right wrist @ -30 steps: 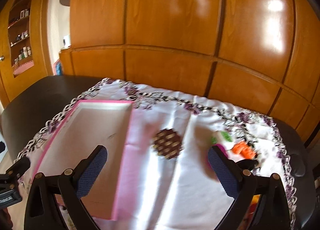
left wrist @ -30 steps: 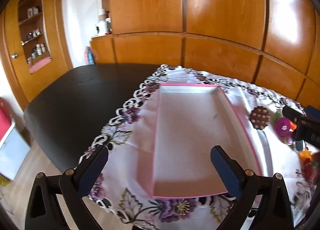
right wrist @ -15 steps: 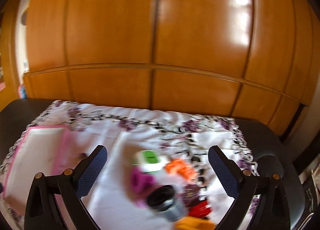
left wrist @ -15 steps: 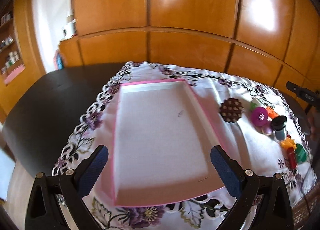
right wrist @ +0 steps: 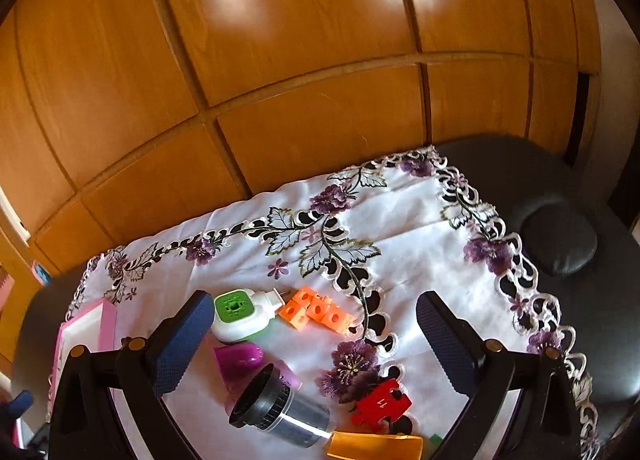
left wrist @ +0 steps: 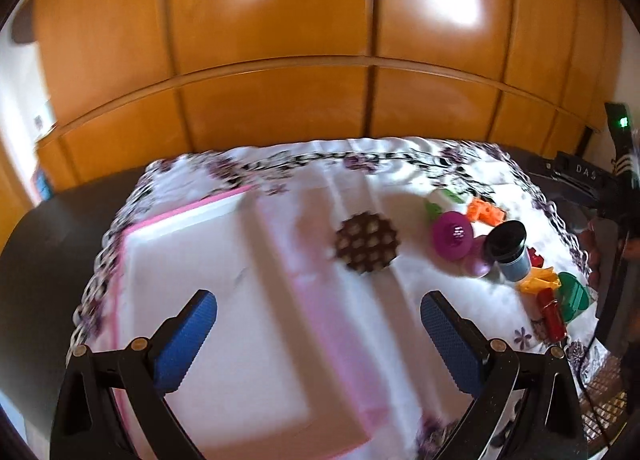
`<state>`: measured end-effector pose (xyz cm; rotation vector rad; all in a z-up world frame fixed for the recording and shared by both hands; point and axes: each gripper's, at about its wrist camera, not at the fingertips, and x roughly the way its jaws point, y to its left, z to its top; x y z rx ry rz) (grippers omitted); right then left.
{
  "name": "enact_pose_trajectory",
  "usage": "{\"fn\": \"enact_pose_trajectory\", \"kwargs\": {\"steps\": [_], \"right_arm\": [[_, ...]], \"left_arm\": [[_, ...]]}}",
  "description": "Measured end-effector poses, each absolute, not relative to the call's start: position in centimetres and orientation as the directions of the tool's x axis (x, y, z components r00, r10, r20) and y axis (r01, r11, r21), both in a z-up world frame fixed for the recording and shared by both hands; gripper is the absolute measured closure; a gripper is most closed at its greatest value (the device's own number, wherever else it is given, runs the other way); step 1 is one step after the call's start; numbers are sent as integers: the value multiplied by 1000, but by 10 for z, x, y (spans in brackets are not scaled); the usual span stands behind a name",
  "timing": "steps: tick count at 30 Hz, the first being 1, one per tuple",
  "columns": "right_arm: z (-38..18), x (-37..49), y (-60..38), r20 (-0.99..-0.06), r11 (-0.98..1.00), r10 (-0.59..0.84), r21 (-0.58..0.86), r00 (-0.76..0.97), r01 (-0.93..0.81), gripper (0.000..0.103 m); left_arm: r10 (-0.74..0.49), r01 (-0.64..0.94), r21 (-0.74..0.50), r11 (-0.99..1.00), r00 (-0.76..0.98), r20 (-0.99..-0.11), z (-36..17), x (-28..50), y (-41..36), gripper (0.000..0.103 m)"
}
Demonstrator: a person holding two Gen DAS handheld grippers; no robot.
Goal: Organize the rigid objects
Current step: 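Grasp the brown pegged round piece with the left gripper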
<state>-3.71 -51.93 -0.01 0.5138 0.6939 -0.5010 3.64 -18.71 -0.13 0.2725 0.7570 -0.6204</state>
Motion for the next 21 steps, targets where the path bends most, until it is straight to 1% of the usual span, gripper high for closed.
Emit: {"fn": "enact_pose_trajectory", "kwargs": {"steps": [7,10,16,17,18,19,20,21], "right_arm": [[5,-38,-518,-693,769,-282,249,663,588,0],[8,-40,-520,-682,764,-280,268,675,587,0],[9,-43,-527,-677,743,-261,314,688,591,0],[9,-43,-528,-677,742,-259,318,689,591,0],[9,-43,-528,-678,739,-258,320,688,592,0],[9,-42,-528,-680,737,-259,319,686,595,0],[9,-42,-529,-683,736,-257,320,683,597,0],[8,-42,-529,-688,734,-254,319,679,599,0]], "left_arm": [[-423,667,16,745,491,-762,-22,66,-244,1],[-416,680,12,733,462,-783,-34,81,-266,1],[-358,685,50,727,440,-823,-60,109,-292,1],[-350,689,53,723,431,-832,-66,114,-296,4],[-345,690,51,722,422,-839,-72,118,-299,11],[-348,700,26,714,386,-854,-79,122,-301,36],[-355,706,-15,709,338,-872,-86,126,-302,37],[-357,701,-27,713,330,-874,-88,127,-302,37]]}}
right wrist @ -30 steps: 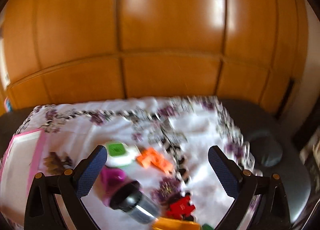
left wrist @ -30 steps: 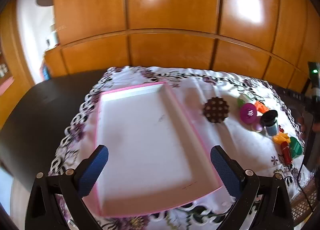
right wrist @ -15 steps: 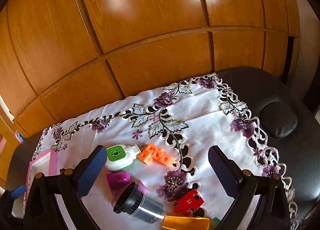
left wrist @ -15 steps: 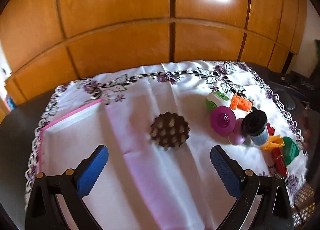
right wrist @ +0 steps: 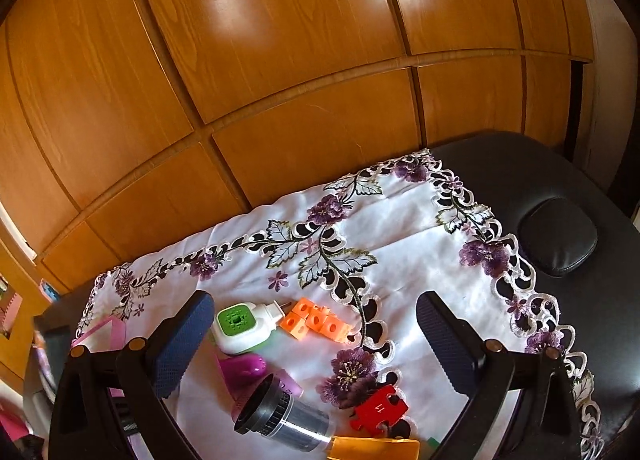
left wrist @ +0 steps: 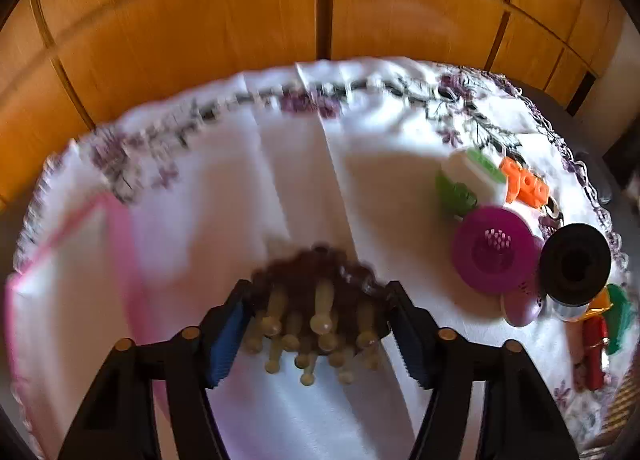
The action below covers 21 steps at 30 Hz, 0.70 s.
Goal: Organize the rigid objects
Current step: 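Grasp the brown pegged round piece with the left gripper, then carry the brown piece into the tray and open the left gripper while the right gripper grasps the black-lidded jar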
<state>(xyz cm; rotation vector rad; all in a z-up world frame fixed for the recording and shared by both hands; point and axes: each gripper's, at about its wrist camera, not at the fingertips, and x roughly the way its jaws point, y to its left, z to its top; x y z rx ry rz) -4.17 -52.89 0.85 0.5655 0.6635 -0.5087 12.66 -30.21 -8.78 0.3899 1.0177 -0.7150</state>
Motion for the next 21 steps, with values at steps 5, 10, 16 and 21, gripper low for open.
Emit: {"fn": "enact_pose_trajectory", "kwargs": {"steps": [5,10,16,21], "right_arm": [[3,-38,-531,-718,736,-228,315,658,600,1],[-10,-27,-525,-762,763,-140,324,632,560,5],[-24,-13,-507,-799,827,-27,320,601,462,6],[-34,0,-480,-842,899,-4,234,540,371,6]], "left_arm": [[-379,691,-32,722,357,-854,-80,119,-295,38],[-424,698,-37,715,391,-817,-62,98,-279,38],[-487,710,-93,698,376,-789,-47,66,-261,38],[-526,712,-126,691,376,-763,-32,47,-238,38]]}}
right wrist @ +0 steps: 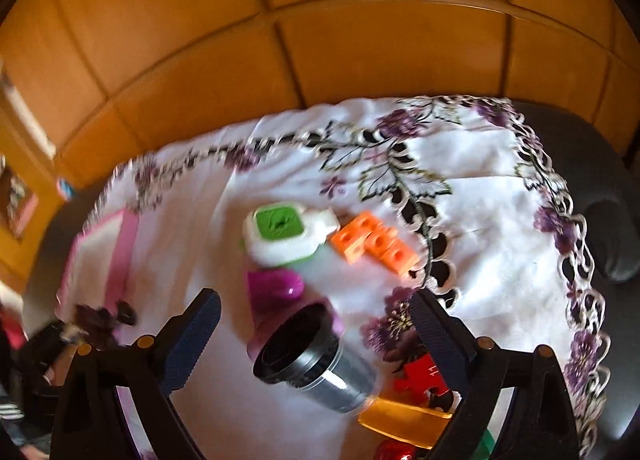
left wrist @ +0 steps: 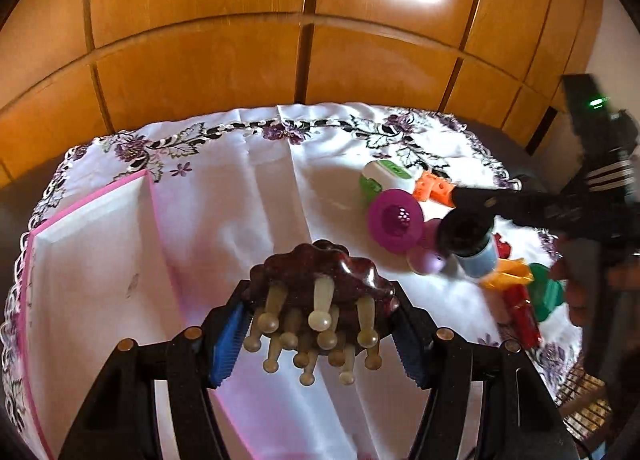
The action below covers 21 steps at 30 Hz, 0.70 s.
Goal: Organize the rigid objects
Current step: 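Carry the brown piece into the tray and open the left gripper while the right gripper grasps the black-lidded jar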
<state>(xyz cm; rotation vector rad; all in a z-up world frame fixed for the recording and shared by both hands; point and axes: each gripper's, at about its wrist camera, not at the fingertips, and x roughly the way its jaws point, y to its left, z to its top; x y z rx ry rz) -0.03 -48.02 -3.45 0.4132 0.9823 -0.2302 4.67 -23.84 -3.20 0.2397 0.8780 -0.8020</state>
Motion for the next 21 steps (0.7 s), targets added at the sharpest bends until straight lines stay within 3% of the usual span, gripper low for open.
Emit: {"fn": "enact_pose_trajectory", "kwargs": {"steps": [10,11,12,15,21], "right_arm": [[-51,8,-461,-893,939,0,155,451,307,6],[-56,10,-457,-905,947,-5,133,425,294,10],[-60,11,-453,-916,952,-30,95,400,289,40],[-61,10,-443,-916,964,-92,17,392,265,45],[-61,9,-448,-916,963,-75,37,394,268,45]], "left_arm": [[-532,639,-182,748,412,-740,-13,56,-169,37],[-522,617,-189,764,418,-743,-14,62,-157,37],[-513,603,-189,775,425,-746,-15,65,-150,38],[-457,523,-181,833,464,-759,-21,85,-118,38],[-369,394,-173,903,501,-783,-35,129,-70,38]]}}
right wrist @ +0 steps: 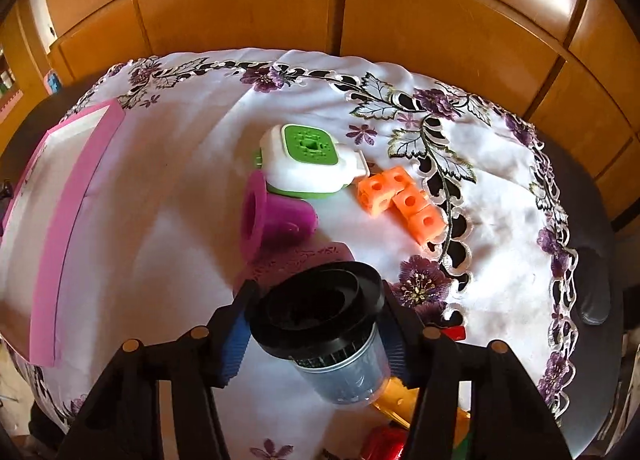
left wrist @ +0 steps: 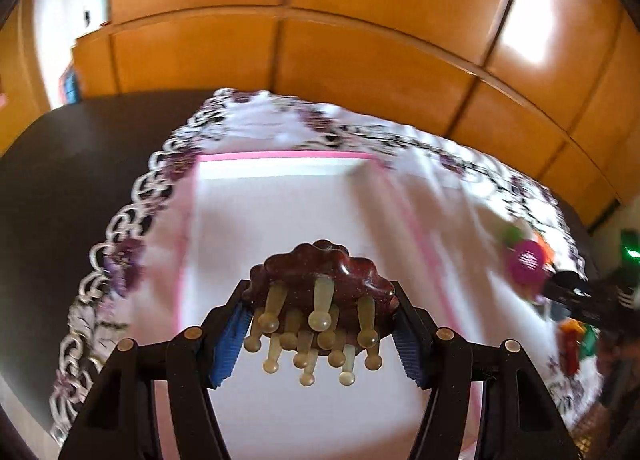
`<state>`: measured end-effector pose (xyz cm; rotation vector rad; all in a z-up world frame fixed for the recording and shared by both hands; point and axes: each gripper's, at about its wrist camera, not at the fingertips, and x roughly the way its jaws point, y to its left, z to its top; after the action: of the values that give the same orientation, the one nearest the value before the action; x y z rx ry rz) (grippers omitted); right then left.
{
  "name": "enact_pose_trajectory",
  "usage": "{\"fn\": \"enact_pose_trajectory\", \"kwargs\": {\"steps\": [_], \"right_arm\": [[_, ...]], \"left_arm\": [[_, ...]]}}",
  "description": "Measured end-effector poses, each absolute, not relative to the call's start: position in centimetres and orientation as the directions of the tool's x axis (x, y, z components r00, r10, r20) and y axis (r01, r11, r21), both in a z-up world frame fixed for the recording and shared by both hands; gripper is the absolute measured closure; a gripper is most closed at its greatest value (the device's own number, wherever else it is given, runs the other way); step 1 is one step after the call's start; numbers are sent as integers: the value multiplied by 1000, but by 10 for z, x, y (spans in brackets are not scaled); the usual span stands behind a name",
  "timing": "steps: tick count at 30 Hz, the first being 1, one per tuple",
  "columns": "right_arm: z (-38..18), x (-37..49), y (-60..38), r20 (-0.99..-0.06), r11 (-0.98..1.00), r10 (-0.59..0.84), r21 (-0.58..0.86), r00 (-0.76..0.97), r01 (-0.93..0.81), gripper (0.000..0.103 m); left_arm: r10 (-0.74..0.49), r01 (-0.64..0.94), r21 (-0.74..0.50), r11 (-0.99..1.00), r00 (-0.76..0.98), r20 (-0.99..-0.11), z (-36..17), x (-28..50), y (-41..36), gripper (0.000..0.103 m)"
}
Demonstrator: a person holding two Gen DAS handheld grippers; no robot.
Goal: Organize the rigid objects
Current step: 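Carry the brown piece into the tray and open the left gripper while the right gripper grasps the black-lidded jar, then carry the black-lidded jar into the tray and release it with the right gripper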
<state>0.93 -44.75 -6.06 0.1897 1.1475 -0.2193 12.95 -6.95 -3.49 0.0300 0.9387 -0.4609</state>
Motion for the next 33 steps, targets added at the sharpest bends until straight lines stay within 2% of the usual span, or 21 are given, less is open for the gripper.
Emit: {"fn": "enact_pose_trajectory", "kwargs": {"steps": [12,16,21,25,33], "right_arm": [[-62,12,-440,-913,969,-104,-3,395,249,46],[-62,13,-438,-909,972,-118,-25,400,232,47],[-62,13,-437,-907,974,-128,-38,400,224,47],[-63,13,-437,-908,972,-132,-40,398,231,47],[-63,12,-432,-903,973,-155,-70,401,219,47]], "left_arm": [[-244,362,-50,931,517,-821,-60,194,-76,37],[-226,332,-47,942,524,-821,-61,201,-74,30],[-225,305,-51,951,570,-791,-45,181,-64,16],[-220,281,-47,959,625,-749,-29,143,-54,16],[-228,320,-20,947,631,-742,-28,70,-66,16]]}}
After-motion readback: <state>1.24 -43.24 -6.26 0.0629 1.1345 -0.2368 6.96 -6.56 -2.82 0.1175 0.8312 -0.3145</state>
